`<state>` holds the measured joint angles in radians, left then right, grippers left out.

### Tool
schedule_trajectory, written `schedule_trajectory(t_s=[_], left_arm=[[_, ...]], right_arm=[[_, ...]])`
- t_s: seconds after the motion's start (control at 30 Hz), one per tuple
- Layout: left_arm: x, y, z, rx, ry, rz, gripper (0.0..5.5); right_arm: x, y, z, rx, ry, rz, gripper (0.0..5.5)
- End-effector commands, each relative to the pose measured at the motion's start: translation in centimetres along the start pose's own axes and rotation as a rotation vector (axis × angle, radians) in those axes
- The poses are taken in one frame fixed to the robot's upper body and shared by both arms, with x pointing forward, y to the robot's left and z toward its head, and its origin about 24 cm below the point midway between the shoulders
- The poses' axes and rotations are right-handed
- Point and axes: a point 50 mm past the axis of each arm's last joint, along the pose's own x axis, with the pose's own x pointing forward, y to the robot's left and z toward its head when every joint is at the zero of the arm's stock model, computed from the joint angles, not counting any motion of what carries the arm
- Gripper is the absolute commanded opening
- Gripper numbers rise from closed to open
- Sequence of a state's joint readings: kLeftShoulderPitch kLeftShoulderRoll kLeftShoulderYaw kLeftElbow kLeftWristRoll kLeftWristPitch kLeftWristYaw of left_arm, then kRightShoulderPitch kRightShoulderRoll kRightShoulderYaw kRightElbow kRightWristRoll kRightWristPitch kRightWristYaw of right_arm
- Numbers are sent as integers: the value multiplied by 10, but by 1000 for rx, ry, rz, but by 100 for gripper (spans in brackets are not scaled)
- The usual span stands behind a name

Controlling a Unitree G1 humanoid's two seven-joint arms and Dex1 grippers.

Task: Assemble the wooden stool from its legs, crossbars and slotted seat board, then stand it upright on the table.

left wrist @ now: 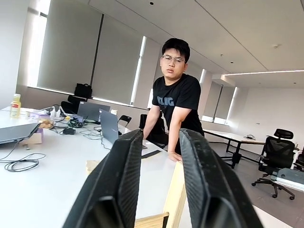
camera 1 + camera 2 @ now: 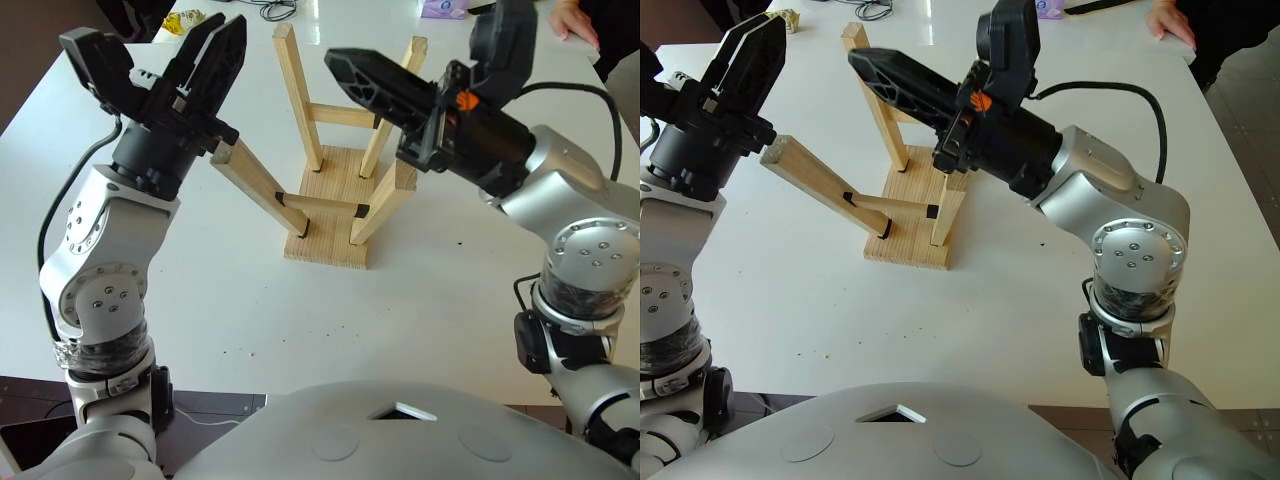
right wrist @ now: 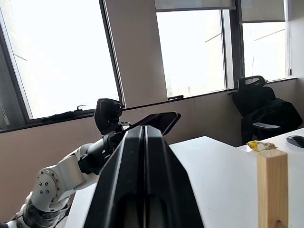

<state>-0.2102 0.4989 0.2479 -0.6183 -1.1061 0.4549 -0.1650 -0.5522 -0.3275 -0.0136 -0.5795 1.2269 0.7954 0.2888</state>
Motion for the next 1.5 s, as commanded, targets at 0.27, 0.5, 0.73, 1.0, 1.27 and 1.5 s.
schedule_trajectory(t_s=[0.27, 0.5, 0.73, 1.0, 1.27, 1.5], left_arm=[[23, -46, 97, 11, -411, -287, 2], [-16, 13, -69, -216, 425, 75, 2], [-8, 7, -55, -265, 283, -10, 2], [25, 1, 48, -163, -248, -71, 2], [-30, 35, 68, -28, -254, 136, 2], [-169, 98, 16, 59, 367, 446, 2]], right_arm=[[1, 3, 48, 110, -234, 68, 0], [-22, -11, -65, -100, 411, -39, 0], [-10, -13, -38, -130, 236, 3, 0], [-1, -6, 12, -75, -65, 47, 0], [-54, -71, 16, -281, 105, -341, 0], [-126, -126, -35, -426, 456, -698, 0]])
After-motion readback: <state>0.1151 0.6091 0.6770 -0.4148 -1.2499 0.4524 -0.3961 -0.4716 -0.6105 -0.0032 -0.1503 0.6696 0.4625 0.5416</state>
